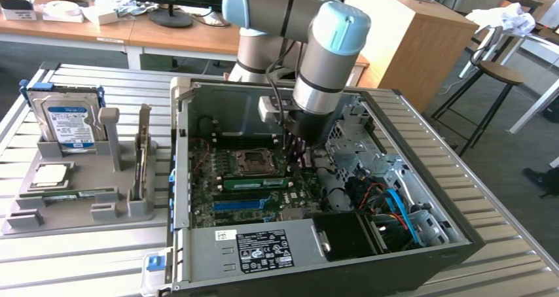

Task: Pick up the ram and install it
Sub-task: 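Press down the ram until it locks into place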

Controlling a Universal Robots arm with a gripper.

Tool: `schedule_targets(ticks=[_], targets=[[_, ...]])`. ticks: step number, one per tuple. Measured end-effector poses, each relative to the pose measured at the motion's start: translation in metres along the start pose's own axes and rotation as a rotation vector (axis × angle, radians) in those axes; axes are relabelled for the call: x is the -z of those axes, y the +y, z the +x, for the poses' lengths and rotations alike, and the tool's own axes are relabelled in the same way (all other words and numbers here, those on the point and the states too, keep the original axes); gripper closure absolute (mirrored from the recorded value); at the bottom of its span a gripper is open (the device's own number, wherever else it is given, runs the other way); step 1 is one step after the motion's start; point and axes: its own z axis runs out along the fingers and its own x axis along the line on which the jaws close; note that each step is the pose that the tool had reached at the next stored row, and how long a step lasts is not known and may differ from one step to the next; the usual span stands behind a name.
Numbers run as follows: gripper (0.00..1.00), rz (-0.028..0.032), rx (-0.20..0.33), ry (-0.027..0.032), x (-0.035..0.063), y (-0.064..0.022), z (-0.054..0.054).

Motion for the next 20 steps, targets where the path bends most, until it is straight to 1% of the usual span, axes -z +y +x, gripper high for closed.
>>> schedule_targets(ticks=[3, 7, 10, 14, 20], targets=[[0.90, -0.0001, 0.000, -0.0004, -0.0029, 0.0000, 0.0000], [0.90, -0.0001, 0.000, -0.0003, -0.0030, 0.0000, 0.0000], [0.90, 0.0000, 0.000, -0.0018, -0.0048, 0.0000, -0.0001], [0.90, -0.0001, 0.000, -0.0017, -0.0049, -0.0001, 0.0000], [0.90, -0.0001, 0.000, -0.0030, -0.0060, -0.0001, 0.0003]])
